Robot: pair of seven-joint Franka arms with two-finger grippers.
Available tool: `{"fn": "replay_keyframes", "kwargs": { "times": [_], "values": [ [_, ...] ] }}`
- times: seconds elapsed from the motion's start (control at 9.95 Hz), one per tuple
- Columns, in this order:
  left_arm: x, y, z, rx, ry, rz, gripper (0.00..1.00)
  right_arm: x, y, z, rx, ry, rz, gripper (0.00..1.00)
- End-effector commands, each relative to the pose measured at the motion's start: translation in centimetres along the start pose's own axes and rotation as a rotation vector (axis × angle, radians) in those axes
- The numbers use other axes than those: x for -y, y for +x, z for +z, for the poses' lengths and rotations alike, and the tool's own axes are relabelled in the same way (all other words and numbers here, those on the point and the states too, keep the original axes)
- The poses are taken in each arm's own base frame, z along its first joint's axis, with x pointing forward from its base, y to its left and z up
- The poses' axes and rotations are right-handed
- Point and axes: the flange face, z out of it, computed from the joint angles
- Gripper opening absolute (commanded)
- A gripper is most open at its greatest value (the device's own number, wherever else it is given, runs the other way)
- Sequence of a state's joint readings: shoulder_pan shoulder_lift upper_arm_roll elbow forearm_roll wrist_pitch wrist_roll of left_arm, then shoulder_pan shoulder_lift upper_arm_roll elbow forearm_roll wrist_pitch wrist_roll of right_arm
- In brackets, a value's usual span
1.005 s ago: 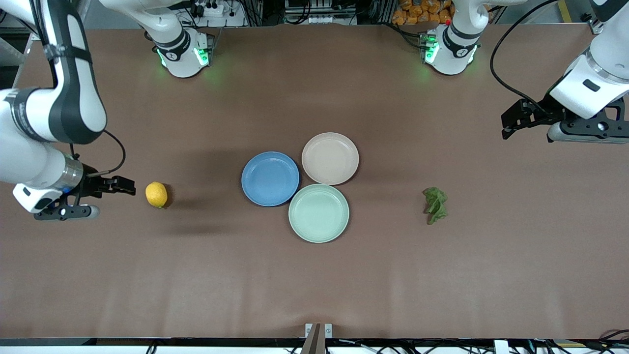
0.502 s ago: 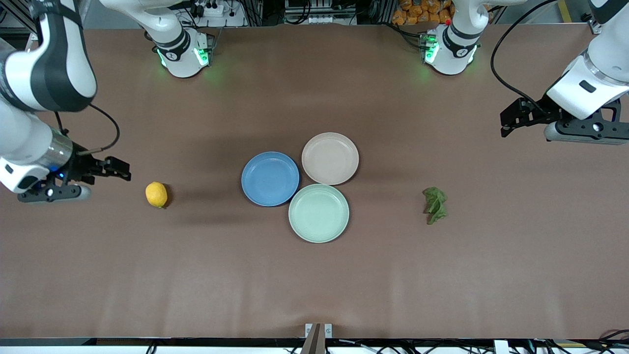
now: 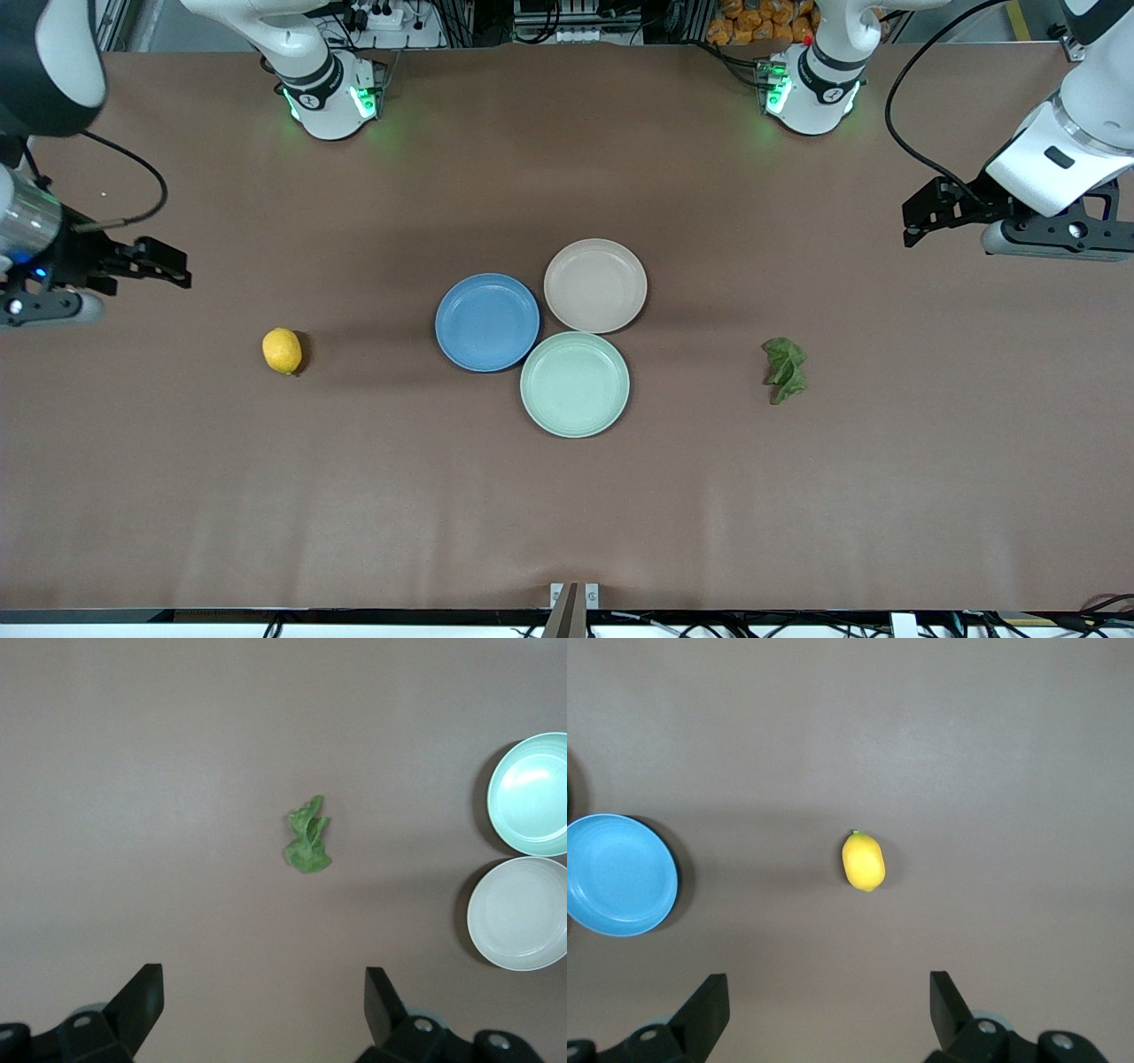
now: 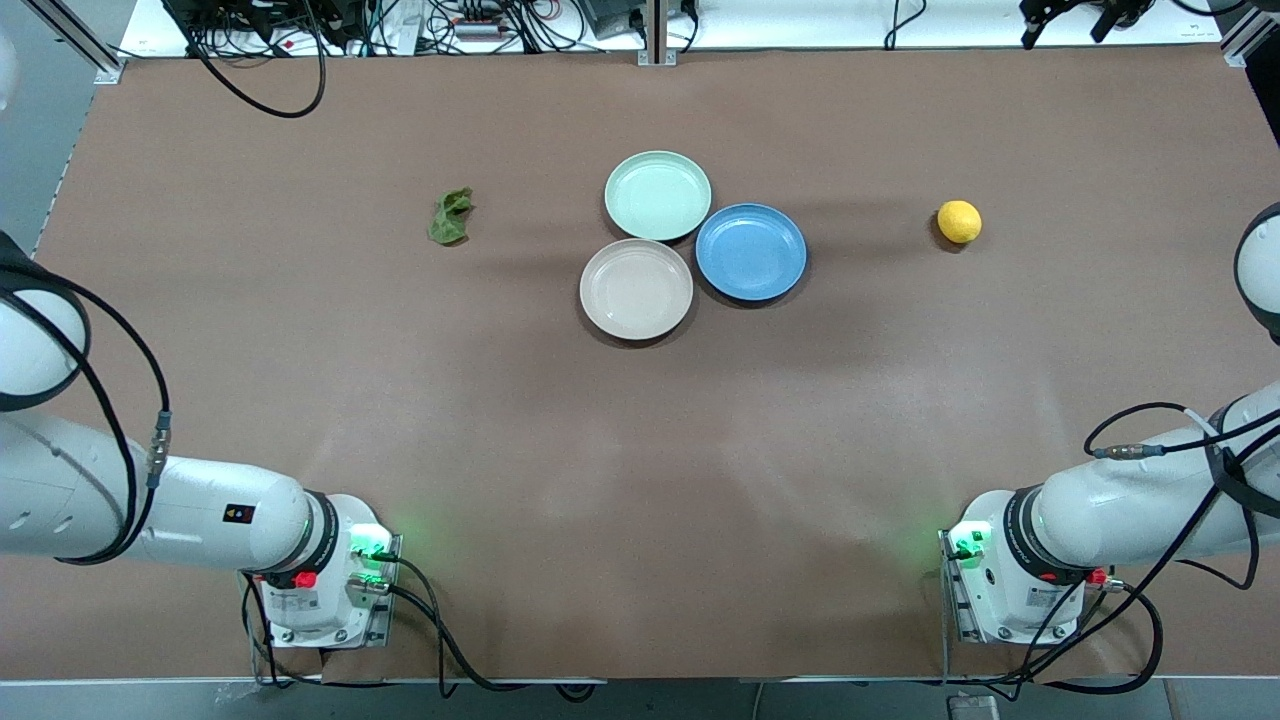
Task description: Pick lemon and lettuce from blue and beige plates
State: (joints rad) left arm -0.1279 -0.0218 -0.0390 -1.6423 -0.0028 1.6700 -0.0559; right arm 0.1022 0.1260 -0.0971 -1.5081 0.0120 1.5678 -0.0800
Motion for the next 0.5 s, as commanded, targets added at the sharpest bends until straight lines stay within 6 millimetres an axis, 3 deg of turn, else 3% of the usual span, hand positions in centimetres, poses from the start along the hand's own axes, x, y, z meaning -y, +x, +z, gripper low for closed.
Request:
{"fn": "replay_keyframes", "kwargs": {
  "times": [0.0, 0.3, 0.4],
  "values": [
    [0.1, -0.5, -0.4, 0.004, -0.007, 0.023, 1.0, -0.3, -1.7, -3.2, -0.028, -0.015, 0.016, 1.0],
    [0.1, -0.5, -0.7, -0.002, -0.007, 0.025, 1.0, -0.7, -3.3, -5.9, -0.073, -0.005, 0.026, 1.0],
    [0.2, -0.5, -0.7, -0.004, -0.007, 0.023, 1.0, -1.3, -3.6, -5.8, -0.051, -0.002, 0.037, 1.0]
  ]
}}
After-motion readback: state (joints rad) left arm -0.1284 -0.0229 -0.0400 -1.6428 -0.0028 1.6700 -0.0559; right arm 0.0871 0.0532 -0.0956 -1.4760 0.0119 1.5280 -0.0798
